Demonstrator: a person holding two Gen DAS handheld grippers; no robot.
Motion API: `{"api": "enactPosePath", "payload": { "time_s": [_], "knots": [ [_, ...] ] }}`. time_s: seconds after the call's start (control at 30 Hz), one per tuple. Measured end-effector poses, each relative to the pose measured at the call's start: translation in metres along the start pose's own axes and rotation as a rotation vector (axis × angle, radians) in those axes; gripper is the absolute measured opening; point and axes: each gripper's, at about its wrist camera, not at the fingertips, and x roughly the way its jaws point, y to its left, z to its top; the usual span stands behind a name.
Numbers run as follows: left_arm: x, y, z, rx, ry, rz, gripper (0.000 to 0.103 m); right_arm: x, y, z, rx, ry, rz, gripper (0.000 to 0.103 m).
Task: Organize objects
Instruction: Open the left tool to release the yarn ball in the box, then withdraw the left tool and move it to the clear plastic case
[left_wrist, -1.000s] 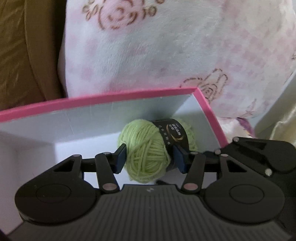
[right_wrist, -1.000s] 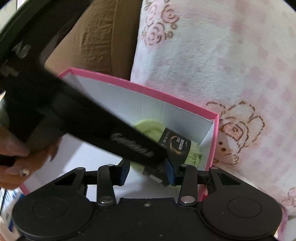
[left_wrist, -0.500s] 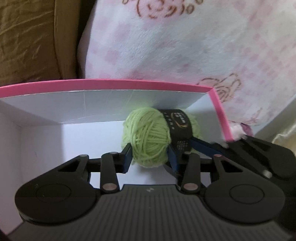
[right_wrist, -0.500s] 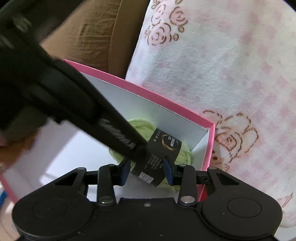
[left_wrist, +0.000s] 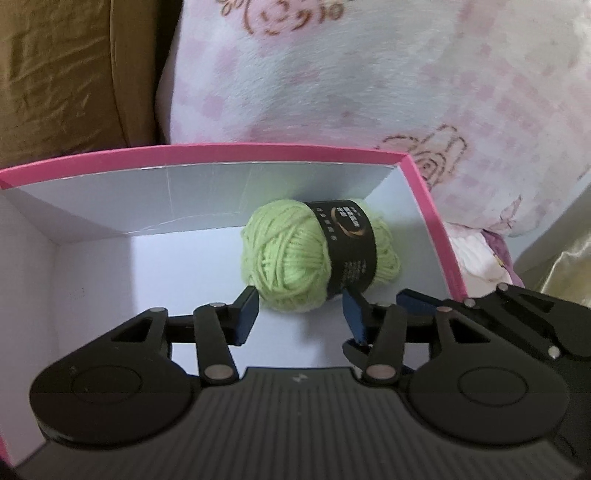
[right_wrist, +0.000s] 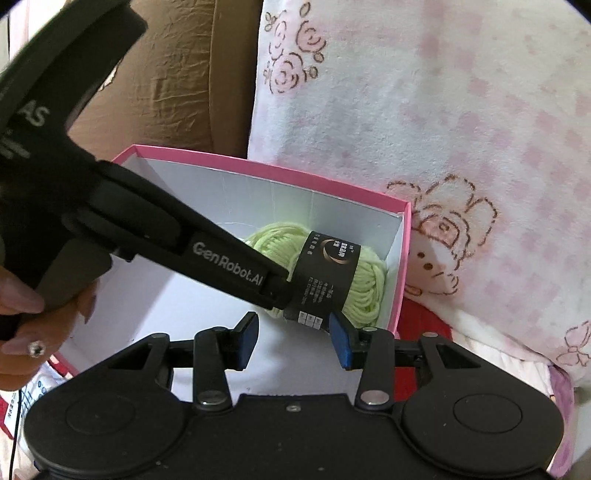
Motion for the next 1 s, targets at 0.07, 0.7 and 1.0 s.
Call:
{"api": "enactPosePath", "payload": {
  "time_s": [0.07, 0.7, 1.0],
  "knots": [
    [-0.007, -0.003, -0.002, 0.008, 0.001, 0.004, 0.050, -0.002, 0.004, 0.002, 0.007, -0.004, 0.004, 0.047],
    [-0.190, -0.028, -0.057, 0.190, -0.039, 0.142, 0.069, -0.170, 0.008, -0.037, 0.020, -0.083, 0.053, 0.068],
    [-0.264, -0.026, -0.096, 0.231, -0.034, 0.132, 0.077, -0.232, 0.032, -0.054, 0.023, -0.072, 0.090, 0.078]
  ]
}}
